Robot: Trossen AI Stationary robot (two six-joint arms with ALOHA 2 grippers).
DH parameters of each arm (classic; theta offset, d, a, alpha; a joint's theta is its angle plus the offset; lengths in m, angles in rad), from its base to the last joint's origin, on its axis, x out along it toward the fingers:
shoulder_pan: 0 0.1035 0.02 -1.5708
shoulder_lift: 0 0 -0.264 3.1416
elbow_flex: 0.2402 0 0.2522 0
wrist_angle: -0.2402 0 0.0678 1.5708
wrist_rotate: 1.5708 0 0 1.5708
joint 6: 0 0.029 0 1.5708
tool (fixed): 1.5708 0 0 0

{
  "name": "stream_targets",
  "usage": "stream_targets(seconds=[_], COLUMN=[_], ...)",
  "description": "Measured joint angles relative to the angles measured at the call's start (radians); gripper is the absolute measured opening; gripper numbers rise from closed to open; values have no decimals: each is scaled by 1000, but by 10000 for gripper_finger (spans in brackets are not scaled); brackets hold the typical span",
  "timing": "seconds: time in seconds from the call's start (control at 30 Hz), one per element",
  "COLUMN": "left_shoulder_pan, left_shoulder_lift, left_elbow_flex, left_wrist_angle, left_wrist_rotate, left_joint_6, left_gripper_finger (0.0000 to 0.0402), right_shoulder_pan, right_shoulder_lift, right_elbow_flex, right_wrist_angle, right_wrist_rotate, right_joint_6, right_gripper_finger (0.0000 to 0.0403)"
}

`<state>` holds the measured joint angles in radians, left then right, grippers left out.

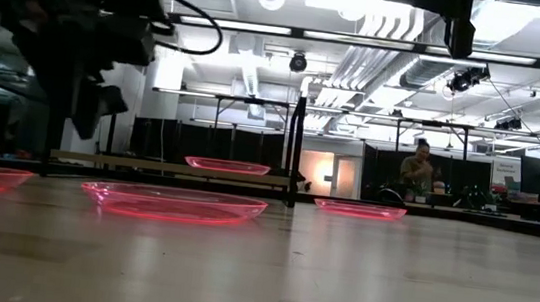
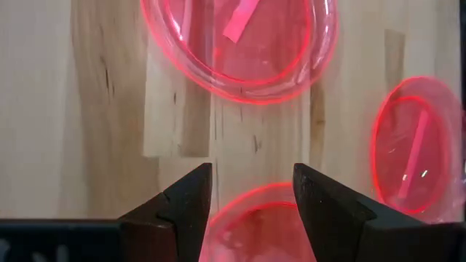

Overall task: Place and stack plates onto a shelf
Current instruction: Put the pink plate on the shelf

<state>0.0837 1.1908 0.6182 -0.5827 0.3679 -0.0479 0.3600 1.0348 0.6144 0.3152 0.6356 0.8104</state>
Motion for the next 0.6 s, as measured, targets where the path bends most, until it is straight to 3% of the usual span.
stream_targets(seconds=[0.27, 0.6], left_shoulder_pan=[-7, -96], left_shoulder_lift=[116, 200], left_elbow_flex=[91, 104], left_wrist_angle=[-104, -193], left_wrist_rotate=[-4, -114], left_joint_6=[-128, 234], left_gripper_finger=[184, 184], right_shoulder_pan=[0, 0], right_shoulder_lift=[0, 0], right_elbow_flex=[0, 0], right_wrist_angle=[-31, -50], right_wrist_rotate=[-8, -11], right_joint_6=[0, 0], right_gripper_finger=[90, 90])
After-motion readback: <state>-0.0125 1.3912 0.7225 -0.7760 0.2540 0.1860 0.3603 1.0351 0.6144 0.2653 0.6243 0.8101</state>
